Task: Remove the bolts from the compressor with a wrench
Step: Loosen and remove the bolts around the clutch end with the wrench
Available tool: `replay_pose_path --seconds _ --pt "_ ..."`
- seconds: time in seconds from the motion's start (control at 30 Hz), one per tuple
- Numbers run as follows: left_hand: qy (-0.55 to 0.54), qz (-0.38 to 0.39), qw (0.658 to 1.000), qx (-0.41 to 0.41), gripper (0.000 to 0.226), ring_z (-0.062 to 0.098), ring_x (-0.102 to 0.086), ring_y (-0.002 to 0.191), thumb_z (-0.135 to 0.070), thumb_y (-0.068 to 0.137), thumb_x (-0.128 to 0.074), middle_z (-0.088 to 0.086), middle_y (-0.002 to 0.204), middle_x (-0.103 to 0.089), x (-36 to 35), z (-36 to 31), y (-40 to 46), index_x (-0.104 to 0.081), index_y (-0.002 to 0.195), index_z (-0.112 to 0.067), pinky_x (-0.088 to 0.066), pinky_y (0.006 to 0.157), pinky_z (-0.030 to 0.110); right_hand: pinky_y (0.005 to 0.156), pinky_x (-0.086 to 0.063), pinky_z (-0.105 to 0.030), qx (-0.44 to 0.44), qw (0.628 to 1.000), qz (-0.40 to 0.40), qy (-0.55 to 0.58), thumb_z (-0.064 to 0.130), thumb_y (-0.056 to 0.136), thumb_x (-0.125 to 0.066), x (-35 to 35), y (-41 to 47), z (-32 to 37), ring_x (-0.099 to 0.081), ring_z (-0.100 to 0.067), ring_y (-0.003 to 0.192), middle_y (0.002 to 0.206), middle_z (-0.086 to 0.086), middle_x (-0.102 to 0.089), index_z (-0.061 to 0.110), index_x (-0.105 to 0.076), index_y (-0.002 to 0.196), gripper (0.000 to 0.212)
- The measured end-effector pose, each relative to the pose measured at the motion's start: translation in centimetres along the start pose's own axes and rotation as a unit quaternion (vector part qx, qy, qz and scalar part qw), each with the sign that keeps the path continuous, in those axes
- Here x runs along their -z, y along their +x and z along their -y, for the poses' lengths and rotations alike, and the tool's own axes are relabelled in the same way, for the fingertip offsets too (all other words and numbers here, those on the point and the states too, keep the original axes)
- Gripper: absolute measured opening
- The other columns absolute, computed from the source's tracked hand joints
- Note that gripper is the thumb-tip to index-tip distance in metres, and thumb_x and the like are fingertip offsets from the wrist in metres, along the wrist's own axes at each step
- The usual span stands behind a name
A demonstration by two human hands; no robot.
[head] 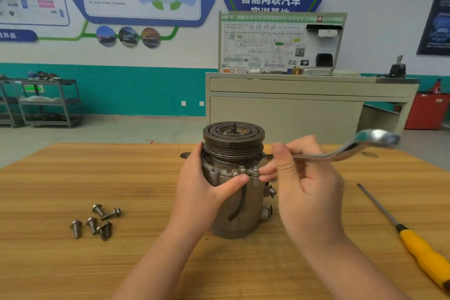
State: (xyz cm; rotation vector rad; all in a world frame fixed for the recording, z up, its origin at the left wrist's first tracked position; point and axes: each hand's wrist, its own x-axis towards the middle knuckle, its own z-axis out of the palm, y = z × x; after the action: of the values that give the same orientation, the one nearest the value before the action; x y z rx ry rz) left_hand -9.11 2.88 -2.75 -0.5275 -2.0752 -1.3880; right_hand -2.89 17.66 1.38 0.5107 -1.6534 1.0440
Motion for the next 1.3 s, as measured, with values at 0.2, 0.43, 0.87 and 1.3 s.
replay_pose_path --seconds 0.2,0.43,0.87,1.3 --pt "-0.002 -0.001 1.000 0.011 0.067 -0.015 -0.052 0.106 -0.073 0.057 -0.070 -0.038 0.103 -0.057 -0.1 -0.1 0.6 -0.045 0.114 -0.051 -0.038 0.078 0.000 0.061 -0.042 -0.017 0.184 0.968 0.055 -0.162 0.029 0.100 -0.046 -1.3 -1.9 0.3 -0.047 -0.010 0.066 0.077 -0.006 -0.054 0.007 -0.055 0.083 0.030" --pt "-0.003 0.008 1.000 0.003 0.068 -0.015 -0.046 0.114 -0.074 0.057 -0.070 -0.040 0.115 -0.051 0.2 -0.4 0.1 -0.036 0.114 -0.064 -0.037 0.089 0.012 0.046 -0.049 -0.026 -0.380 0.827 -0.146 0.388 0.014 0.101 -0.037 0.6 0.4 -2.7 -0.060 -0.023 0.048 0.070 -0.012 -0.066 0.009 -0.047 0.080 0.024" --pt "0.002 0.012 1.000 -0.003 0.080 -0.014 -0.045 0.116 -0.078 0.055 -0.069 -0.035 0.121 -0.050 0.2 -0.1 0.3 -0.037 0.125 -0.055 -0.038 0.091 0.014 0.039 -0.046 -0.025 -0.140 0.955 -0.091 0.245 0.035 0.098 -0.048 0.8 2.3 -2.9 -0.061 -0.019 0.042 0.068 -0.008 -0.065 0.020 -0.048 0.080 0.023" --pt "0.004 0.017 1.000 0.006 0.079 -0.014 -0.044 0.117 -0.075 0.058 -0.072 -0.032 0.124 -0.051 0.3 -0.3 0.1 -0.035 0.126 -0.056 -0.039 0.092 0.016 0.048 -0.045 -0.025 -0.134 0.948 -0.100 0.270 0.011 0.102 -0.036 1.2 2.9 -1.7 -0.051 -0.013 0.050 0.069 0.005 -0.057 0.037 -0.047 0.116 0.031"
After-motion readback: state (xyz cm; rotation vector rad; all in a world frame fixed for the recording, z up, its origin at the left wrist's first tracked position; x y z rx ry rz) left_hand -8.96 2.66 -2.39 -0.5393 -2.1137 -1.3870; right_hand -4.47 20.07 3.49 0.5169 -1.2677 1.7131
